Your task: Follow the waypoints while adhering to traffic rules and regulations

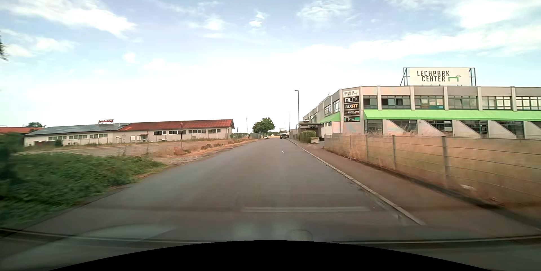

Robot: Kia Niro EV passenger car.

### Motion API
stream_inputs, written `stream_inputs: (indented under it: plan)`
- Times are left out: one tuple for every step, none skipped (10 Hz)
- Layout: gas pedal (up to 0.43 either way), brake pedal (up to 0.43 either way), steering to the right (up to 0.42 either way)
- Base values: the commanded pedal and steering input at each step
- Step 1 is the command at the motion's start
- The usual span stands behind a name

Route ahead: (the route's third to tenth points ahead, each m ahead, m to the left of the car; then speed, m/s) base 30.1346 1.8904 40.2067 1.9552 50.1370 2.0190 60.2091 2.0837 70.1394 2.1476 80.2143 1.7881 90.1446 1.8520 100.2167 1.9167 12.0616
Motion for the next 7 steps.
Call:
stream_inputs:
  plan:
    - [0.11,0.0,-0.001]
    - [0.118,0.0,-0.001]
    - [0.118,0.0,-0.001]
    - [0.118,0.0,-0.001]
    - [0.118,0.0,-0.001]
    - [0.118,0.0,-0.001]
    - [0.118,0.0,-0.001]
